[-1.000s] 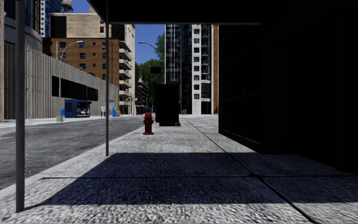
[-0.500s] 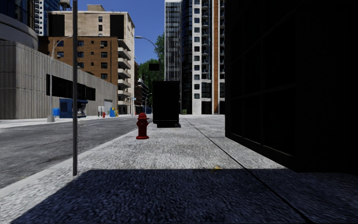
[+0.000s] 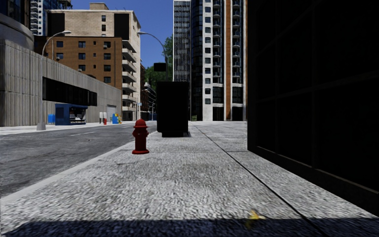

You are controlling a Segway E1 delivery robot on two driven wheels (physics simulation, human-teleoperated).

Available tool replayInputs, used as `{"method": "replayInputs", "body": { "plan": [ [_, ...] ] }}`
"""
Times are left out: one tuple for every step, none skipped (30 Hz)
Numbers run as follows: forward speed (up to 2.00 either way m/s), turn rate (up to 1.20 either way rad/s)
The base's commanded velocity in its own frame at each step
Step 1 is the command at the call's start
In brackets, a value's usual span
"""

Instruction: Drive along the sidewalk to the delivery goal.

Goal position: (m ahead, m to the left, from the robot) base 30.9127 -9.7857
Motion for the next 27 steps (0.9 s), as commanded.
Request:
{"method": "replayInputs", "body": {
  "plan": [
    [2.0,-0.2],
    [2.0,-0.2],
    [2.0,-0.25],
    [2.0,-0.27],
    [2.0,-0.29],
    [2.0,-0.29],
    [2.0,-0.29],
    [2.0,-0.29],
    [2.0,-0.27],
    [2.0,-0.27],
    [2.0,-0.1],
    [2.0,0.0],
    [2.0,0.0],
    [2.0,0.0],
    [2.0,0.0],
    [2.0,0.0],
    [2.0,0.0],
    [2.0,0.0],
    [2.0,0.0],
    [2.0,0.0],
    [2.0,0.0],
    [2.0,0.0],
    [2.0,0.0],
    [2.0,0.0],
    [2.0,0.0],
    [2.0,0.0],
    [2.0,-0.01]
  ]
}}
